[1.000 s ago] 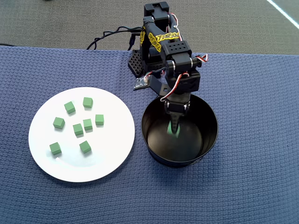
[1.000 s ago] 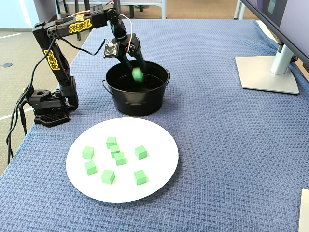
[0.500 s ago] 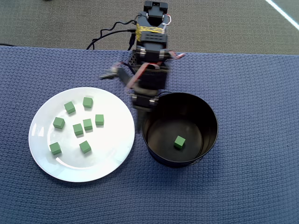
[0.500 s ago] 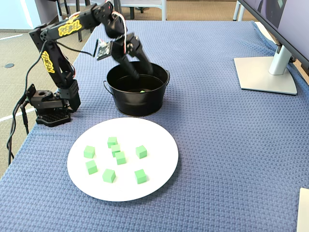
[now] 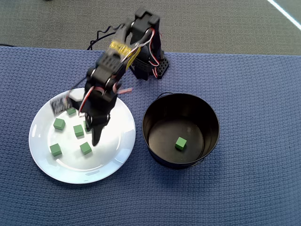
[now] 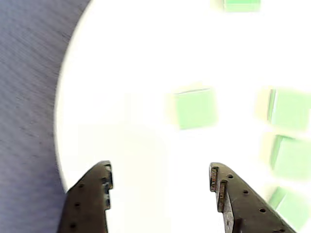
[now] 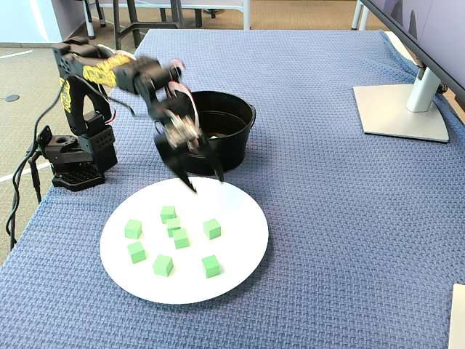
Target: Pick up the green cubes from the white plate and place them in the black recipient
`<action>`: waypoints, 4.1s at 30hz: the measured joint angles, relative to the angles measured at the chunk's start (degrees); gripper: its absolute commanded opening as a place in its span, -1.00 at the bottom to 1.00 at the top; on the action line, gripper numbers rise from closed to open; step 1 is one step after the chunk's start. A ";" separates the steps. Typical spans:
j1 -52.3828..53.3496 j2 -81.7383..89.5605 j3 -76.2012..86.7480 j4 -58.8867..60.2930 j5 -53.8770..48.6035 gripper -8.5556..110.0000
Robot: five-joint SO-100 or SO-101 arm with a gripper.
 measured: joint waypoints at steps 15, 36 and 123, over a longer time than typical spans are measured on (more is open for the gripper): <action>2.99 -14.06 -9.84 0.00 -11.43 -0.49; 3.96 -21.18 -13.27 -0.62 -11.51 -0.59; 8.35 -9.23 -9.93 -8.00 -16.26 -0.45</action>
